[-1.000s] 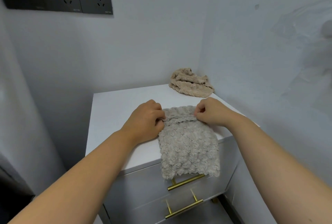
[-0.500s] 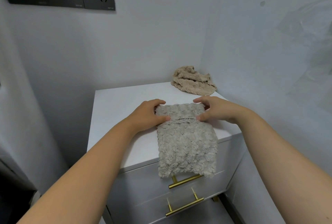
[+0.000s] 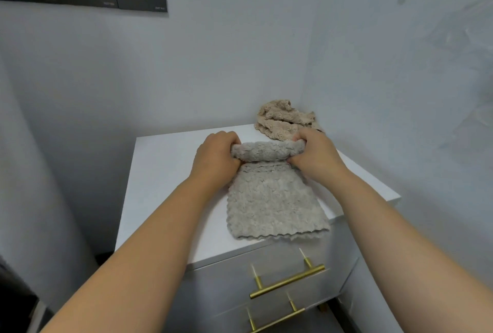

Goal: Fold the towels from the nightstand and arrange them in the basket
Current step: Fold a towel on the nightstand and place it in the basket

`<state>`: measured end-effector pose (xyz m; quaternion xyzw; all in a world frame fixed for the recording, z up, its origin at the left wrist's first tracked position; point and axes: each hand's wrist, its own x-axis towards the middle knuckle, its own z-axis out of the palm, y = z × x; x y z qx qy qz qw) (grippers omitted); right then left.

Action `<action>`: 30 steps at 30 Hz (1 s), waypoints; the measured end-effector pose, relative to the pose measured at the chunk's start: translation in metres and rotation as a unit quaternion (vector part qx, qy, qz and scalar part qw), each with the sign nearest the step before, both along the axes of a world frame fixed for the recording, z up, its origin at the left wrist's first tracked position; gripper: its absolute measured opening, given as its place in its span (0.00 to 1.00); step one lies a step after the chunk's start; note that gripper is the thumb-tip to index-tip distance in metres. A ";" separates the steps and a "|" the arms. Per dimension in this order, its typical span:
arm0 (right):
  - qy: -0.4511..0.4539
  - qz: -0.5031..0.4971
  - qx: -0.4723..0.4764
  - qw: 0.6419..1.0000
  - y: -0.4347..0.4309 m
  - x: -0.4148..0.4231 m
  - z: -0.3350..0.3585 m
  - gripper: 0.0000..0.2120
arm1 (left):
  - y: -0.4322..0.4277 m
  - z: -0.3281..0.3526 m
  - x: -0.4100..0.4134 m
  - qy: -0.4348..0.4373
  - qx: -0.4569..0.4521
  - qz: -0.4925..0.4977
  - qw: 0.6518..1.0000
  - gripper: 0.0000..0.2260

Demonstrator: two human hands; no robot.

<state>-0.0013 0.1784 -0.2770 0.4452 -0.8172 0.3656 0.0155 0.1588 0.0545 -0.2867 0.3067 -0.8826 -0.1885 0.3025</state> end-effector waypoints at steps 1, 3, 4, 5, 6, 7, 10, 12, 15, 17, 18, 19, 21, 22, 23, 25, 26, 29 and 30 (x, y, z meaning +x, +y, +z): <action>0.029 0.000 -0.019 0.999 -0.001 0.001 -0.002 0.14 | 0.000 -0.002 0.000 0.003 -0.028 -0.001 1.000 0.07; 0.055 0.016 -0.013 0.998 -0.001 0.001 -0.004 0.15 | -0.002 -0.006 0.002 0.009 -0.053 -0.011 0.998 0.08; 0.051 0.029 0.000 0.998 0.000 0.001 -0.004 0.16 | -0.002 -0.007 0.004 0.015 -0.057 -0.018 0.998 0.08; 0.039 0.042 0.013 0.998 0.003 0.000 -0.003 0.17 | -0.002 -0.008 0.006 0.022 -0.057 -0.028 0.998 0.08; 0.023 0.052 0.024 0.998 0.005 -0.001 -0.002 0.18 | 0.000 -0.010 0.008 0.027 -0.055 -0.039 0.997 0.08; 0.012 0.060 0.036 0.998 0.009 -0.001 0.000 0.19 | 0.002 -0.010 0.010 0.032 -0.053 -0.051 0.997 0.09; 0.008 0.082 0.079 0.993 0.017 -0.002 0.008 0.20 | 0.007 -0.012 0.016 0.037 -0.053 -0.082 0.994 0.08; 0.016 0.094 0.114 0.989 0.022 -0.001 0.014 0.21 | 0.011 -0.013 0.021 0.036 -0.056 -0.103 0.992 0.08; 0.012 0.109 0.172 0.979 0.031 0.005 0.023 0.17 | 0.015 -0.014 0.029 0.012 -0.072 -0.137 0.988 0.07; 0.001 0.122 0.209 0.970 0.038 0.010 0.029 0.16 | 0.016 -0.015 0.035 -0.006 -0.078 -0.154 0.985 0.08; -0.002 0.129 0.220 0.967 0.041 0.013 0.032 0.15 | 0.016 -0.016 0.038 -0.011 -0.081 -0.159 0.984 0.08; -0.007 0.134 0.223 0.966 0.043 0.015 0.034 0.14 | 0.017 -0.016 0.039 -0.013 -0.083 -0.160 0.984 0.09; -0.012 0.130 0.205 0.970 0.043 0.020 0.034 0.17 | 0.020 -0.018 0.041 -0.010 -0.077 -0.151 0.985 0.15; -0.009 0.119 0.189 0.975 0.040 0.022 0.033 0.20 | 0.022 -0.018 0.040 -0.002 -0.076 -0.142 0.987 0.17; -0.002 0.105 0.177 0.979 0.038 0.024 0.030 0.20 | 0.024 -0.019 0.039 0.010 -0.076 -0.130 0.989 0.19; 0.021 0.091 0.173 0.980 0.034 0.028 0.020 0.18 | 0.026 -0.021 0.034 0.032 -0.072 -0.109 0.991 0.19; 0.022 0.091 0.172 0.981 0.033 0.029 0.013 0.17 | 0.026 -0.022 0.032 0.036 -0.063 -0.102 0.992 0.17; -0.013 0.106 0.126 0.986 0.032 0.025 -0.008 0.18 | 0.025 -0.023 0.027 0.023 -0.012 -0.096 0.995 0.13; -0.022 0.109 0.110 0.988 0.031 0.023 -0.011 0.19 | 0.025 -0.022 0.026 0.023 0.006 -0.096 0.995 0.13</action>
